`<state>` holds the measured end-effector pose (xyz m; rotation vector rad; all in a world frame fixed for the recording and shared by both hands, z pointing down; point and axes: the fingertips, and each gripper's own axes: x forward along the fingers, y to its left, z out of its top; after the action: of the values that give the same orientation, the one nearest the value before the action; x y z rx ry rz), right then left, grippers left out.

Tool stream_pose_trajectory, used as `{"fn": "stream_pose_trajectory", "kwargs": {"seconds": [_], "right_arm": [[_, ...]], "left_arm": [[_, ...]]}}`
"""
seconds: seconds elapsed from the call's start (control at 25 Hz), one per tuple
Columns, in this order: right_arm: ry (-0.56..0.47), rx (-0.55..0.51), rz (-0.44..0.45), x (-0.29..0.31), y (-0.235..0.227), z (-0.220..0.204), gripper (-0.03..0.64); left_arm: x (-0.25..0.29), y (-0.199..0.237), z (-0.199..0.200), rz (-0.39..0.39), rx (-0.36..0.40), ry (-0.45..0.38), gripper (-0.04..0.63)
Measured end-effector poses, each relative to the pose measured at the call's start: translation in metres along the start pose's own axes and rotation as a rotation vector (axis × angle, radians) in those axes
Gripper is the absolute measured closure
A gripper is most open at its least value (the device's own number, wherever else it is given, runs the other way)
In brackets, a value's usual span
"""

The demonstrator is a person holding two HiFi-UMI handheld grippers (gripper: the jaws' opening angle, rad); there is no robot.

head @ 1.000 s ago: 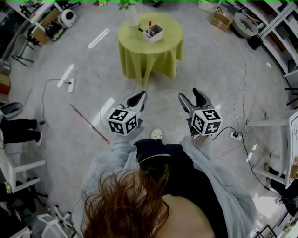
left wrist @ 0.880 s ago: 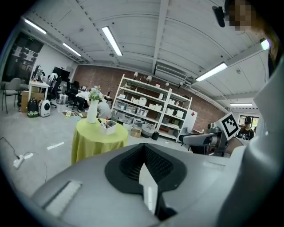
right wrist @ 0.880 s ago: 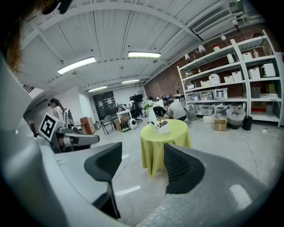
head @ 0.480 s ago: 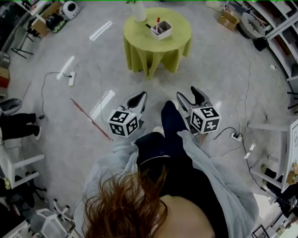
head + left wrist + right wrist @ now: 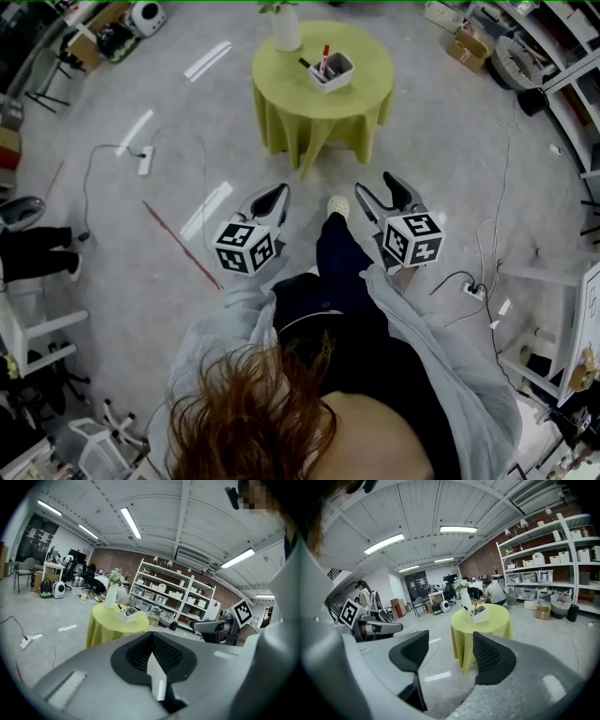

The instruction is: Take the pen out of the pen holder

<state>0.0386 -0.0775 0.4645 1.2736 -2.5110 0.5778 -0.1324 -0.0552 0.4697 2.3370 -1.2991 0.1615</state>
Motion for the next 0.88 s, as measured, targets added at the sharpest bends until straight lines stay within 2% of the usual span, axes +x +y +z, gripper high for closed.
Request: {"fn": "stream_pose_trajectory", "kwargs": {"seconds": [0.36,0.56,0.88], "right_arm": [[-0.008,-0.02,0.028,0.057,-0.049,0.052,0.328],[0.01,-0.098,0.066,0.092,-0.061,0.076,0.333],[0.038,-0.103,0.118,0.135,-0.091,0.099,0.334]], "left_arm": [[0.062,0.031,0.056,0.024,0.044,-0.017,0.577],[0.091,0.051,0.08,0.056,0.022,-0.035,0.577],[0.129,0.073,0.101,0.098,0.001,-0.036,0.577]]}}
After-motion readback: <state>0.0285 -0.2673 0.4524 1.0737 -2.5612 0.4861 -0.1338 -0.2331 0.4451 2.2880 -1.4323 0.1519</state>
